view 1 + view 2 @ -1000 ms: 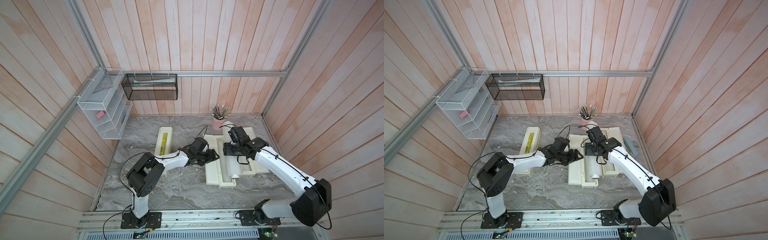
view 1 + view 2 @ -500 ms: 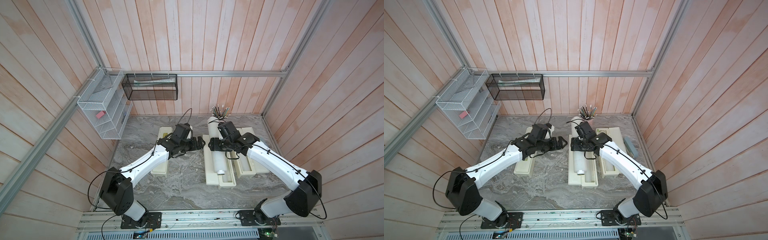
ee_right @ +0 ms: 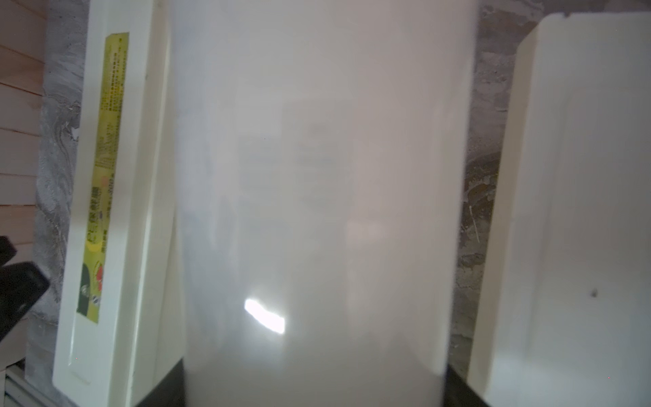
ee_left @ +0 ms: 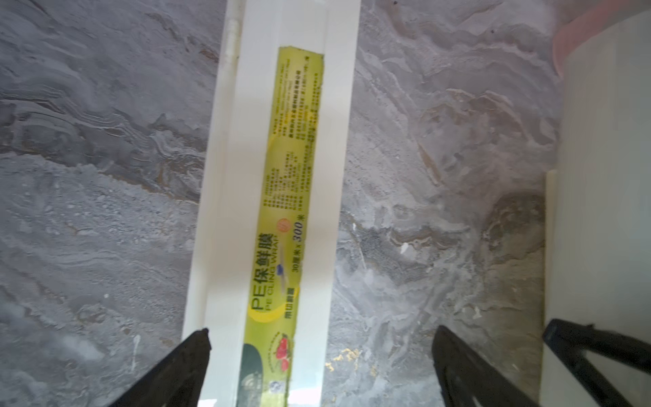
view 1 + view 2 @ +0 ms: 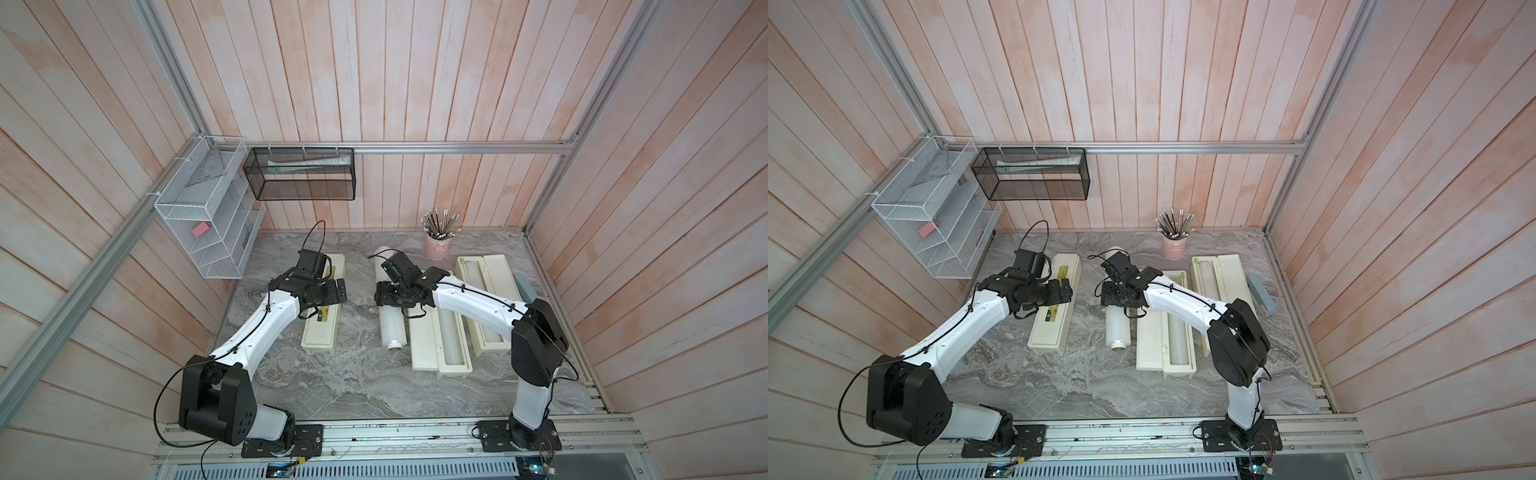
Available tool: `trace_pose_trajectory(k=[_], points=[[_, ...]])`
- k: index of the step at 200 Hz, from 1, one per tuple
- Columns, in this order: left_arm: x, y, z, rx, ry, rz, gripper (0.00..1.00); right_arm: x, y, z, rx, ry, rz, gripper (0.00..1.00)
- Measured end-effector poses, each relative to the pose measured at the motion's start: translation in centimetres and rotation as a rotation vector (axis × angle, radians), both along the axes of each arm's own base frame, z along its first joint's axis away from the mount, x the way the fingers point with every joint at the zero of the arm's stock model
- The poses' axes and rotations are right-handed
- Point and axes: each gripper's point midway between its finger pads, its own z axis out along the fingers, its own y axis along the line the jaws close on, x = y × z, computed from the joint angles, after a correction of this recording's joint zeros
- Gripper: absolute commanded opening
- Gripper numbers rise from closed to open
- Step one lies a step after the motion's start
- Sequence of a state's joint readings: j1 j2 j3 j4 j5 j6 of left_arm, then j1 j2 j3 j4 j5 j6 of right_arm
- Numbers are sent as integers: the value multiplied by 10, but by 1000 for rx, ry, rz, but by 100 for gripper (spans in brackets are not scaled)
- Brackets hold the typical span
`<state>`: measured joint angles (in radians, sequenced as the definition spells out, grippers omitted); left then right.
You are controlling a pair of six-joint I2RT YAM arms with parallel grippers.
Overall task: Put plastic wrap rolls into dispensers
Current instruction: Place the plastic wrap at the center of the board.
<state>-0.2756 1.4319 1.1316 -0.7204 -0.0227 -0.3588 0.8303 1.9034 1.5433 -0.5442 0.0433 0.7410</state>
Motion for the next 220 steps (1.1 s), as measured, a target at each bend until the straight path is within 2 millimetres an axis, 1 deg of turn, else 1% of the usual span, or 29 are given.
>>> trace_pose_trajectory(k=[29, 54, 73, 102, 128, 137, 146, 153, 170, 186, 201, 220], points=[[3, 15, -11, 101, 11, 19, 100, 9, 5, -27, -24, 12, -21, 39], [-1, 23, -32, 150, 55, 24, 100, 15, 8, -53, -55, 31, -29, 39], [-3, 23, -45, 158, 82, 20, 100, 16, 6, -72, -81, 50, -37, 41], [-2, 19, -58, 141, 92, 10, 100, 19, 2, -94, -104, 84, -48, 45], [-2, 13, -64, 106, 89, -3, 100, 23, 1, -93, -91, 82, -56, 54], [-1, 10, -66, 89, 88, -8, 100, 23, 0, -94, -91, 83, -59, 60], [-2, 6, -69, 71, 92, -13, 100, 23, 0, -94, -88, 83, -59, 72], [-3, 4, -71, 58, 96, -14, 100, 23, 0, -94, -87, 83, -59, 78], [-7, -5, -75, 40, 107, -28, 100, 27, 1, -92, -86, 63, -56, 85], [-12, -18, -75, 28, 110, -45, 100, 31, 2, -80, -73, 33, -61, 92], [-15, -32, -75, 16, 110, -67, 99, 34, 2, -65, -57, 2, -58, 93], [-22, -48, -75, 1, 115, -86, 98, 36, 2, -37, -23, -43, -53, 94]])
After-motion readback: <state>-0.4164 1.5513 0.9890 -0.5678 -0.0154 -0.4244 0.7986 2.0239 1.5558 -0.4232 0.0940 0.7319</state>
